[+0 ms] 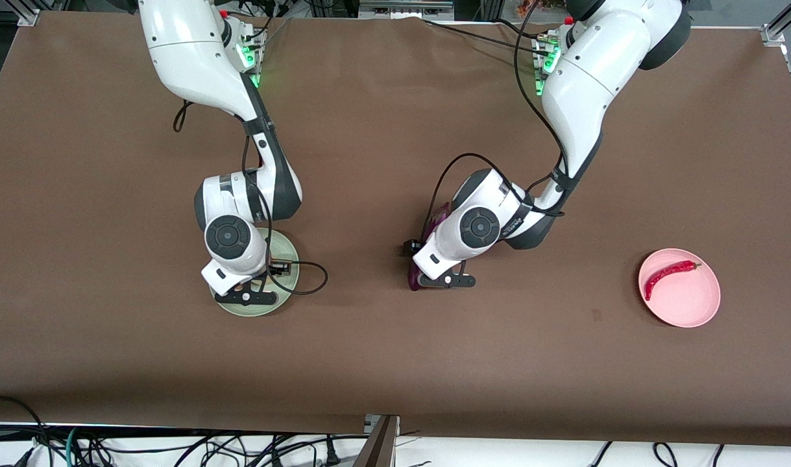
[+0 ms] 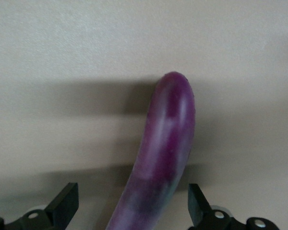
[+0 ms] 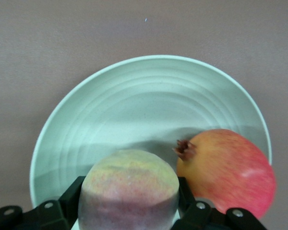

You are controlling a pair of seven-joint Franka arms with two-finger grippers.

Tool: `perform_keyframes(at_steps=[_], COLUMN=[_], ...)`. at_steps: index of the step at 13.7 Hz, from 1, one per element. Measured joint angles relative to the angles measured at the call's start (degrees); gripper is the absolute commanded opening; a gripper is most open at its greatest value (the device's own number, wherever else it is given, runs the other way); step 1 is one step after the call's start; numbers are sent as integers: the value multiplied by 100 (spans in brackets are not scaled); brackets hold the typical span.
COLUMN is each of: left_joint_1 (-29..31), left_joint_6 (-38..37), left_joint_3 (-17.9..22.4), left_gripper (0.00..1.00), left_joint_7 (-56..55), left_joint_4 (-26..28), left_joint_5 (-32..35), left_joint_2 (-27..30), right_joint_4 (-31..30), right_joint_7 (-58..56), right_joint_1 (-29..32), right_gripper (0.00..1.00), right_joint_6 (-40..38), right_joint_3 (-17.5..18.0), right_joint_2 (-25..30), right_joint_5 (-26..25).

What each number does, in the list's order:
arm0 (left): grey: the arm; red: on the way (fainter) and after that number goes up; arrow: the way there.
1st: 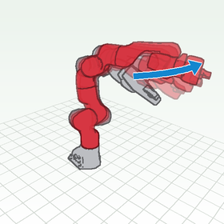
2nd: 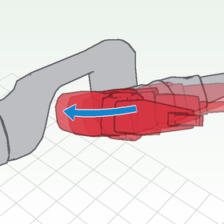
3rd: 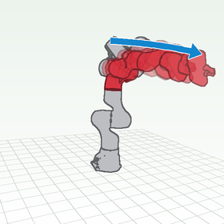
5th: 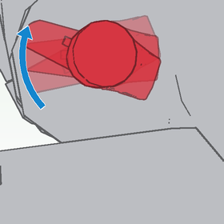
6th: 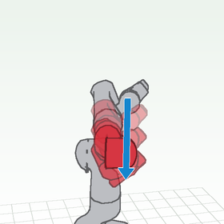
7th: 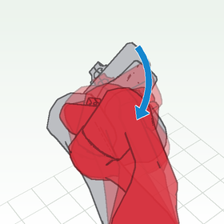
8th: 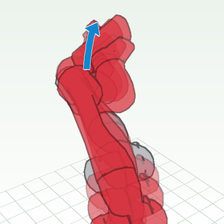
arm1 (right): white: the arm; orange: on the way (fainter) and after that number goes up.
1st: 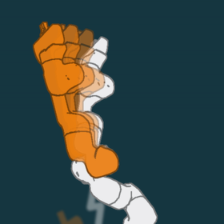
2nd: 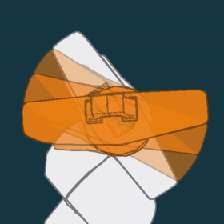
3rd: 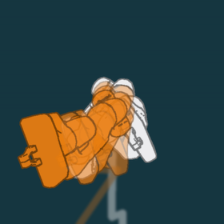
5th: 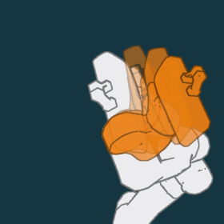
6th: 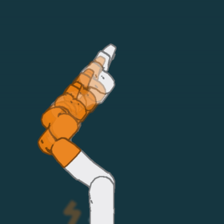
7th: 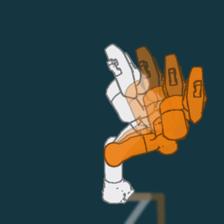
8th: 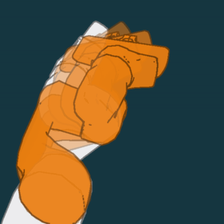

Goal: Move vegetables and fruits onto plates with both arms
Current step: 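Set the peach on the green plate while the left gripper grasps the eggplant, then carry the eggplant to the pink plate while the right arm withdraws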

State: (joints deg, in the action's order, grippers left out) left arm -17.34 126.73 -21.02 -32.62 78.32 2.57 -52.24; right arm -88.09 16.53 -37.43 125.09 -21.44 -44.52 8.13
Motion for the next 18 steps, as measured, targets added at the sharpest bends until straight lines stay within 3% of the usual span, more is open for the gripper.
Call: perform_keyframes(at_steps=[1,2,3,4,7,12,15,17,18], left_joint_1=[-77,-188,-311,-401,-348,285,808,1258,1513], left_joint_6=[0,19,75,136,153,49,-484,-987,-1236], left_joint_3=[4,27,96,182,299,306,301,302,304], left_gripper=[100,77,28,0,0,0,0,0,0], left_joint_7=[-1,-17,-36,-38,17,651,1593,2508,2972], left_joint_4=[14,25,27,26,-11,-137,-202,-221,-222], left_joint_5=[83,222,330,394,417,418,417,410,401], left_joint_2=[-16,-55,-103,-145,-151,-110,92,318,413], right_joint_4=[-44,-48,-38,-10,215,695,814,925,929], right_joint_7=[0,0,-7,-24,-101,-1289,-1757,-1766,-1766], right_joint_1=[-3,-7,-9,-9,-10,215,481,745,1049], right_gripper=[99,99,99,99,99,99,100,100,100], right_joint_6=[71,94,106,110,-179,-1782,-2738,-3239,-3499], right_joint_3=[9,13,13,13,-6,-276,-390,-251,50], right_joint_2=[-20,-26,-16,8,178,954,1506,1939,2210], right_joint_5=[1,1,1,1,1,1,1,0,-4])
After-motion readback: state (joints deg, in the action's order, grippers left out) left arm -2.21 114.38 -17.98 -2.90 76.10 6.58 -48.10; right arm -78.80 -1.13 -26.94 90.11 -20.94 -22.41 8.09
